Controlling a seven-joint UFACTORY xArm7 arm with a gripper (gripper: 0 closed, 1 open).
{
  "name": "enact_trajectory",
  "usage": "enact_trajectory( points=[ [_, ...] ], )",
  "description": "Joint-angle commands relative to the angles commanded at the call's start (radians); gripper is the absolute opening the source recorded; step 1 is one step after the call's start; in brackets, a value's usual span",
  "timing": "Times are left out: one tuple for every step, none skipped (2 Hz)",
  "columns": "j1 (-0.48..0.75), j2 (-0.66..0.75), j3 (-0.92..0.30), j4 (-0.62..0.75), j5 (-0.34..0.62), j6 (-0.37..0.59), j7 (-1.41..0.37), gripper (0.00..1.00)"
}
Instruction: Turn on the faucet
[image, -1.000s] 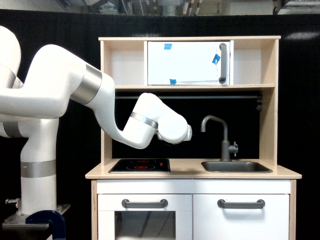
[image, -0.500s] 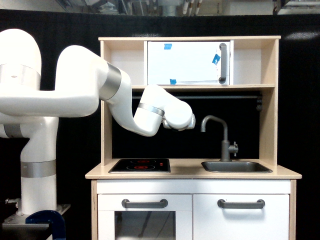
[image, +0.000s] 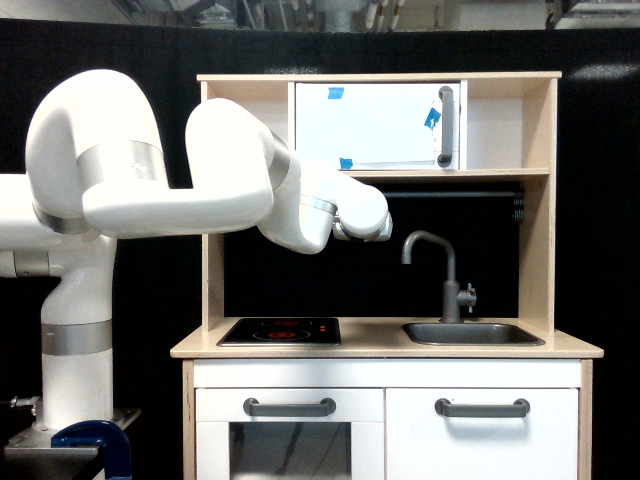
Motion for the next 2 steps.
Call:
enact_trajectory(
  points=[
    [0.213,-0.068,-0.07,0.115,-0.077,-0.098,0.019,1.0],
    [0.289,-0.108,-0.114,0.185,-0.144,-0.102,0.04,1.0]
  ],
)
